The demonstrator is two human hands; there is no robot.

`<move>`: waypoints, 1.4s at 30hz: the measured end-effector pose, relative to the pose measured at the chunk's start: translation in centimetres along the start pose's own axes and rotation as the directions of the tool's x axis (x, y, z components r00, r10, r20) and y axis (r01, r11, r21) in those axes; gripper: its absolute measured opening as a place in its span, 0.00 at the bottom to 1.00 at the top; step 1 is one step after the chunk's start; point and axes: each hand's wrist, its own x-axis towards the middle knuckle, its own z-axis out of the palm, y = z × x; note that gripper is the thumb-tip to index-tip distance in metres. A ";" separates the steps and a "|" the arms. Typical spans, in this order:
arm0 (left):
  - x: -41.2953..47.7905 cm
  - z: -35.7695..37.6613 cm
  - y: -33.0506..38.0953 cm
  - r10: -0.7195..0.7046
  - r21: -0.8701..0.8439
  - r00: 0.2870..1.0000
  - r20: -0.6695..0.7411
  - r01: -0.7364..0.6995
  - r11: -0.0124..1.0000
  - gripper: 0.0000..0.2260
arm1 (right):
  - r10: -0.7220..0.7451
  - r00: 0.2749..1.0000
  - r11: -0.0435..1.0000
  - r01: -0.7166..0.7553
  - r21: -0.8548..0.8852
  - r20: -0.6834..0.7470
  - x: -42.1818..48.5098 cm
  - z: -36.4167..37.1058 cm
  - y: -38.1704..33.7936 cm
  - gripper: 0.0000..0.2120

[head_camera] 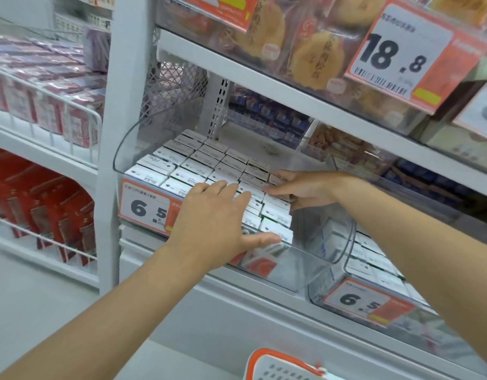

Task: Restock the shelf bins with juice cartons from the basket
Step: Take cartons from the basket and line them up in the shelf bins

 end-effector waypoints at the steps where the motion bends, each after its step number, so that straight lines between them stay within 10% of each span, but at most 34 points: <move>1: 0.0 0.0 0.0 -0.001 -0.001 1.000 -0.002 0.001 1.000 0.52 | -0.003 1.000 1.000 0.003 -0.002 -0.005 0.0 -0.1 0.0 0.44; 7: -0.2 -0.5 0.0 -0.003 0.014 0.999 0.034 0.003 1.000 0.52 | -0.155 0.966 0.916 0.062 -0.395 -0.207 -2.5 1.5 -0.3 0.44; 12: -1.3 -2.4 1.2 0.051 0.007 0.999 -0.019 -0.051 0.999 0.35 | -0.662 0.643 0.702 0.353 -0.618 -0.385 -8.2 6.6 1.9 0.28; 16: -5.4 -2.6 5.8 -0.017 -0.176 0.990 -0.139 -0.008 0.984 0.15 | -0.722 0.459 0.691 0.523 -0.499 -0.518 -13.4 11.4 8.2 0.13; 19: -10.8 0.2 9.9 -0.110 -0.434 0.982 0.153 0.167 0.885 0.12 | -0.565 0.668 0.825 0.467 -0.319 -0.484 -15.1 15.7 16.4 0.12; 23: -18.7 5.9 14.9 -0.075 -0.499 0.830 0.552 0.401 0.768 0.11 | -0.071 0.963 0.984 0.024 -0.178 -0.260 -15.1 20.0 31.2 0.10; 29: -26.7 11.7 19.6 -0.096 -0.451 0.644 0.759 0.626 0.637 0.07 | 0.399 0.910 0.883 -0.347 -0.317 0.114 -16.5 26.1 48.0 0.36; 33: -28.1 14.0 21.2 -0.120 -0.354 0.553 0.825 0.670 0.653 0.09 | 0.332 0.942 0.833 -0.271 -0.482 0.046 -17.0 29.7 52.4 0.38; 38: -26.4 16.5 23.4 -0.152 -0.342 0.506 0.849 0.746 0.572 0.13 | 0.245 0.964 0.964 -0.254 -0.083 -0.098 -17.5 26.8 50.8 0.31; 42: -25.0 17.8 25.8 -0.037 -0.146 0.159 0.987 0.963 0.225 0.35 | 0.045 0.995 0.968 -0.064 0.244 0.085 -18.5 23.6 47.4 0.35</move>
